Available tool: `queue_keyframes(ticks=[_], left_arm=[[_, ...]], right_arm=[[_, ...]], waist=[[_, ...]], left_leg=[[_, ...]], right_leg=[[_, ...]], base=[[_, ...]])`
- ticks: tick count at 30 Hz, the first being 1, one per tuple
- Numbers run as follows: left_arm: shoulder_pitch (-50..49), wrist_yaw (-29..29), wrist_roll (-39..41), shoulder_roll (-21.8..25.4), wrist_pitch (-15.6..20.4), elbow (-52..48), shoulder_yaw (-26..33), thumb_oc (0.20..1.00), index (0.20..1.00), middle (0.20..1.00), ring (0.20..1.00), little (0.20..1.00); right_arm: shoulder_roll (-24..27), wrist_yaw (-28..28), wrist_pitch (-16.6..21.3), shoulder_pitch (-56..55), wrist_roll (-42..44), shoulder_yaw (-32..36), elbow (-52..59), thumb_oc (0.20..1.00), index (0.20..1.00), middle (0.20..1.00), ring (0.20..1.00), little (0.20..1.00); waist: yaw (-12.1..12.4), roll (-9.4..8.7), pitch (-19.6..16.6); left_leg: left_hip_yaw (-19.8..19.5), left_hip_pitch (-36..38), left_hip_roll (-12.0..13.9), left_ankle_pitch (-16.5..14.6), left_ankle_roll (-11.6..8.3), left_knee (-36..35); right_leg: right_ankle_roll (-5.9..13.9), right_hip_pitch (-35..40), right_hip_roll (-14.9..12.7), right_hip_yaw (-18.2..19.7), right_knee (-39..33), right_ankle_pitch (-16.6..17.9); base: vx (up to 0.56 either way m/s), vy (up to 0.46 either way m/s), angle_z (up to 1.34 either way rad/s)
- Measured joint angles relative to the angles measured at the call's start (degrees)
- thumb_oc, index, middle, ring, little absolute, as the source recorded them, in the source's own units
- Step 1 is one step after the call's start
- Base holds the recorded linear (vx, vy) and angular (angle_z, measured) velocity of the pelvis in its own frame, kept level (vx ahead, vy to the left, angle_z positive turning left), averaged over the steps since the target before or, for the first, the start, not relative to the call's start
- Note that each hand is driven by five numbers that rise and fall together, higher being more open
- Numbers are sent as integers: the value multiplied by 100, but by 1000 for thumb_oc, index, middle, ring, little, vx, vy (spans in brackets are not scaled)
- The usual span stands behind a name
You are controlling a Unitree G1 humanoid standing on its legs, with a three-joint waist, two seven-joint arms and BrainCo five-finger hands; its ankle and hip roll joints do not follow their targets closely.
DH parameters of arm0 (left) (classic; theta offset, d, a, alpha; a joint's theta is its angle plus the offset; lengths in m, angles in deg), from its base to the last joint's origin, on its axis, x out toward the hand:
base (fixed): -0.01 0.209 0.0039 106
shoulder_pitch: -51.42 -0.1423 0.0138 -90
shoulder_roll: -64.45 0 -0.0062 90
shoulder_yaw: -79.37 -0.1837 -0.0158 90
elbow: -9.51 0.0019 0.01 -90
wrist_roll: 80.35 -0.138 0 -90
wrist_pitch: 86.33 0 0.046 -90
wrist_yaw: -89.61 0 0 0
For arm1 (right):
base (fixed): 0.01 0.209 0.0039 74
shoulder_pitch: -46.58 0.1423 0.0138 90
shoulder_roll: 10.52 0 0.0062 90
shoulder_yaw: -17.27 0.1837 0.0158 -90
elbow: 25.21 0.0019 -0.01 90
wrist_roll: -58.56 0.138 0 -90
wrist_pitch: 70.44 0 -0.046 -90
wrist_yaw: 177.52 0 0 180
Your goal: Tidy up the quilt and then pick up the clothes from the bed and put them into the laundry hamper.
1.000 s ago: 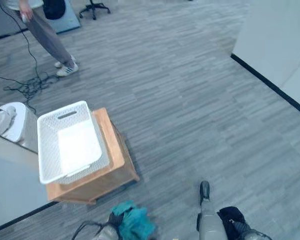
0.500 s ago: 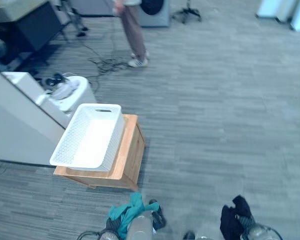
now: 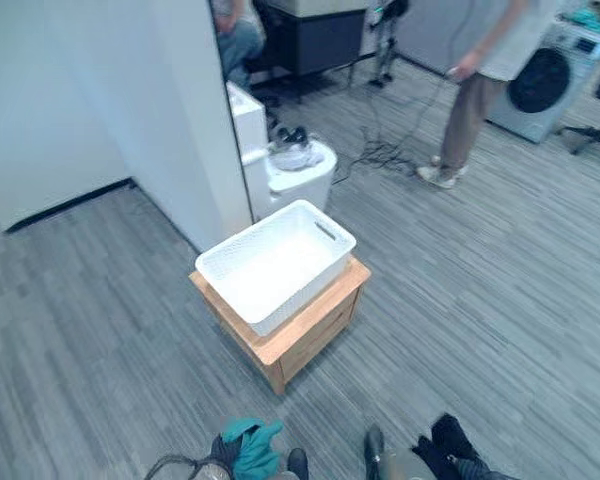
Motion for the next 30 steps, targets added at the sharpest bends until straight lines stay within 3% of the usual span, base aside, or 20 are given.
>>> queue_keyframes(ticks=[1,2,3,4,5,6,7,9,10,12,15,16,17,18,19,20,21,22,25,30], left_arm=[[-39,5,5,16,5,0,-1,200,200,200,200,200],[-148,22,51,-60,26,26,32,200,200,200,200,200],[-76,17,78,-64,98,90,132,200,200,200,200,200],[111,36,123,-18,114,86,150,200,200,200,200,200],[100,88,134,27,99,129,222,200,200,200,200,200],[152,159,234,68,65,195,281,200,200,200,200,200],[155,187,293,86,70,115,292,200,200,200,200,200],[77,172,476,74,69,-137,328,200,200,200,200,200],[20,99,594,6,113,-243,410,200,200,200,200,200],[-38,-19,644,-180,125,-180,527,200,200,200,200,200],[-82,-148,718,-282,62,-32,561,200,200,200,200,200],[-110,-157,741,-305,64,-51,562,200,200,200,200,200],[-68,-178,744,-288,52,-54,594,200,200,200,200,200],[-87,-273,736,-271,52,-70,486,200,200,200,200,200],[-113,-298,727,-209,54,-63,424,200,200,200,200,200],[-117,-329,671,-64,66,-92,326,200,200,200,200,200],[-135,-339,660,17,82,-103,300,200,200,200,200,200],[-21,-356,500,97,109,-43,300,200,200,200,200,200],[-1,-355,282,222,104,146,427,200,200,200,200,200],[-834,-327,259,43,36,166,926,200,200,200,200,200]], right_arm=[[-17,-2,-14,-13,-11,-2,-90,200,200,200,200,200],[-8,41,-60,75,-65,-59,-127,200,200,200,200,200],[-13,38,-106,79,-68,-53,-162,200,200,200,200,200],[-21,32,-116,73,-79,-17,-181,200,200,200,200,200],[30,55,-121,172,-94,-5,-140,200,200,200,200,200],[189,143,-68,373,-104,-60,-101,200,200,200,200,200],[242,190,-71,399,-105,-53,-106,200,200,200,200,200],[369,230,-104,652,-97,-50,-80,200,200,200,200,200],[483,213,-117,734,-106,-28,64,200,200,200,200,200],[636,185,-88,752,-212,-66,116,200,200,200,200,200],[876,127,-57,725,-288,-20,436,200,200,200,200,200],[1011,148,-21,664,-287,5,613,200,200,200,200,200],[1030,137,-51,603,-287,100,791,200,200,200,200,200],[1269,57,-150,555,-290,220,1850,200,200,200,200,200],[1360,88,-79,520,-310,235,2252,200,200,200,200,200],[1552,92,-64,382,-480,288,3046,200,200,200,200,200],[1677,94,-72,335,-536,339,3477,200,200,200,200,200],[2010,255,62,202,-773,629,4267,200,200,200,200,200],[2436,439,150,248,-1137,852,4653,200,200,200,200,200],[3032,626,208,-161,-1592,1811,6123,200,200,200,200,200]], waist=[[110,-129,7],[211,-13,71],[252,-8,110],[254,-154,170],[324,-182,189],[326,-240,266],[316,-173,281],[383,-98,343],[335,104,356],[228,283,277],[184,347,126],[163,457,31],[144,401,45],[-38,547,165],[-152,528,162],[-394,346,161],[-449,289,172],[-587,85,153],[-637,-77,87],[-421,57,-129]], left_leg=[[-16,67,-12,-51,-100,43],[-305,-218,174,-288,-452,676],[-307,-727,211,-321,-657,1648],[-157,-1108,227,-237,-752,2317],[79,-1411,297,105,-833,2717],[930,-1891,674,324,-846,3299],[1337,-1868,843,303,-820,3102],[1775,-1632,932,293,-795,1980],[1879,-1314,988,390,-879,918],[1973,-930,1074,567,-932,-229],[1964,-643,914,642,-707,-190],[1957,-443,844,755,-509,-269],[1964,-403,778,726,-408,-281],[1950,-239,882,678,-230,-266],[1920,-164,896,702,-192,-244],[1778,-37,691,547,-113,-246],[1723,-25,602,463,-163,-285],[1638,-22,374,451,-154,-283],[1433,35,202,227,-156,-255],[1341,442,125,13,-335,-281]], right_leg=[[-184,68,-82,-70,-25,515],[-398,381,100,-240,-148,665],[-452,538,123,-489,-364,677],[-599,559,40,-664,-466,796],[-727,647,27,-725,-506,772],[-939,913,30,-1090,-909,877],[-954,1032,62,-1232,-1141,889],[-921,1325,155,-1334,-1503,892],[-866,1463,266,-1503,-1515,915],[-775,1628,452,-1665,-1519,815],[-621,1726,425,-1775,-1402,689],[-555,1684,438,-1770,-1167,605],[-490,1627,368,-1747,-913,500],[-356,749,271,-1317,1011,383],[-223,348,176,-1128,1789,153],[-66,0,122,-600,2093,-86],[-40,-78,116,-299,1877,-127],[2,-98,2,133,713,-71],[134,-91,-36,343,-758,310],[65,647,-264,14,-1492,1132]], base=[[191,-316,133],[129,-309,104],[75,-236,126],[146,-197,99],[208,-113,87],[300,-30,75],[222,16,70],[391,136,38],[474,190,47],[334,175,44],[223,192,15],[184,209,9],[253,242,-11],[193,99,-10],[306,32,6],[233,-3,34],[193,-47,71],[113,-48,64],[131,-65,52],[164,-101,15]])
